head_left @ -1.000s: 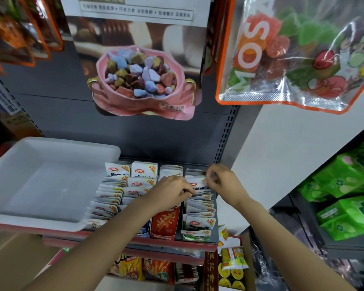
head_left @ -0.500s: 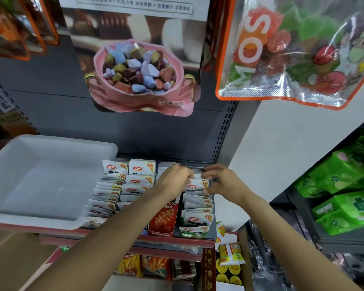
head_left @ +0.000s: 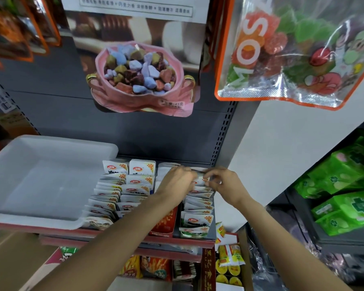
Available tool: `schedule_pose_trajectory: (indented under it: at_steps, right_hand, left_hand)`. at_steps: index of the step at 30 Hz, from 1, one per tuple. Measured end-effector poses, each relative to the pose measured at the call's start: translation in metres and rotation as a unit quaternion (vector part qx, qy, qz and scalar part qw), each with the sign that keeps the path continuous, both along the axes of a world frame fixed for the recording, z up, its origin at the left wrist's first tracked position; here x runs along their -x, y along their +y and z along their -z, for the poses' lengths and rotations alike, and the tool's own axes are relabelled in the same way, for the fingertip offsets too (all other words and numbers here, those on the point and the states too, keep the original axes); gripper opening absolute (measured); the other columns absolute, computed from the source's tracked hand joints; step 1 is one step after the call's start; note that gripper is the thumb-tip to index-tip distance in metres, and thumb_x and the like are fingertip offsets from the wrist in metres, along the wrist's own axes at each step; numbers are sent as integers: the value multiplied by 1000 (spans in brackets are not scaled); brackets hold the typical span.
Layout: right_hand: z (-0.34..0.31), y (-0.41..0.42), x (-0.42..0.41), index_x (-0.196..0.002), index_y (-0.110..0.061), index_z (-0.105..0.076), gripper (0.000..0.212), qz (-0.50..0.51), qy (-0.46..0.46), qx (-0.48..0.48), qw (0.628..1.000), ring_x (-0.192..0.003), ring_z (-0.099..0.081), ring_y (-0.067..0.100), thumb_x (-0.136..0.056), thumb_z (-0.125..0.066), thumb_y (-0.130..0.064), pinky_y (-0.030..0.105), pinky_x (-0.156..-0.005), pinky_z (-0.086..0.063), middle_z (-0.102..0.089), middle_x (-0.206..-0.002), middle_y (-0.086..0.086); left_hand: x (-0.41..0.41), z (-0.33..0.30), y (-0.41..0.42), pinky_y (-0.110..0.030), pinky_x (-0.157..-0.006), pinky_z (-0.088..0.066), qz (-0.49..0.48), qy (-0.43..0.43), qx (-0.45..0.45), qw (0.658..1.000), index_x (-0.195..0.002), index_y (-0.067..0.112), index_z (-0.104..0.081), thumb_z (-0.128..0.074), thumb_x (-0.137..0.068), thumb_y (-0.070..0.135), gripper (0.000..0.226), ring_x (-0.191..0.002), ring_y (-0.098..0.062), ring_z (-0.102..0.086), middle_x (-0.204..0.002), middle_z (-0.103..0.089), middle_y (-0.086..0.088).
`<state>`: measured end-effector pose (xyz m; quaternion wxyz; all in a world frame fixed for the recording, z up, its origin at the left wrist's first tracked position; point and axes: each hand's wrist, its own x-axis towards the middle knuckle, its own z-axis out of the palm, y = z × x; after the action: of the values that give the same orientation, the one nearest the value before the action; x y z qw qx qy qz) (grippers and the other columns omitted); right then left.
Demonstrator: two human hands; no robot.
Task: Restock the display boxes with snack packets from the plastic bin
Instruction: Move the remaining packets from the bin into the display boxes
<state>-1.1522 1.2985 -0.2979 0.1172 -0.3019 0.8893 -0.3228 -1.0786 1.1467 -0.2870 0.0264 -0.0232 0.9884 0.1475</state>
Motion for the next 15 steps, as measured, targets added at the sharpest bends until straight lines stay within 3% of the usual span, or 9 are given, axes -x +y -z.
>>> schedule_pose_trajectory:
  at_steps: [3,6,10,13,15]
  right_hand:
    - [3,-3,-3,-106,-7,-60,20,23,15,14,1000,-84,-55,17,-87,-61,-4,22,-76,-45,-56,-102,7]
    - [5,-5,-6,-124,-8,-52,35,22,19,-5,1000,-103,-54,22,-90,-59,-10,20,-87,-40,-52,-120,10]
    - [8,-3,-9,-146,-15,-31,54,-27,-17,-43,999,-137,-34,18,-96,-51,-21,15,-106,-22,-33,-151,4]
    - [11,-1,-10,-151,-20,-10,57,-77,-76,-66,992,-145,-12,11,-101,-38,-26,11,-107,-7,-6,-158,-5]
    - [11,1,-9,-151,-21,-4,58,-86,-107,-67,988,-146,-6,10,-102,-35,-26,11,-108,-4,2,-158,-7]
  left_hand:
    - [-14,2,-6,-31,-105,-32,-55,50,-6,997,-140,19,-39,-52,-94,25,48,-128,-18,-36,-138,-41,0]
    - [-24,7,-9,-34,-110,-20,1,31,97,995,-147,19,-27,-44,-93,7,58,-140,-18,-20,-153,-26,0]
    - [-30,3,-12,-43,-115,-5,35,2,165,986,-150,14,-13,-43,-88,-1,71,-146,-19,-4,-158,-11,-4]
    - [-31,2,-14,-45,-116,-1,14,-14,161,987,-151,13,-9,-44,-89,3,72,-146,-17,0,-159,-5,-3]
    - [-30,5,-12,-43,-116,-3,15,-8,128,992,-151,15,-11,-44,-91,10,68,-146,-15,-2,-159,-6,0]
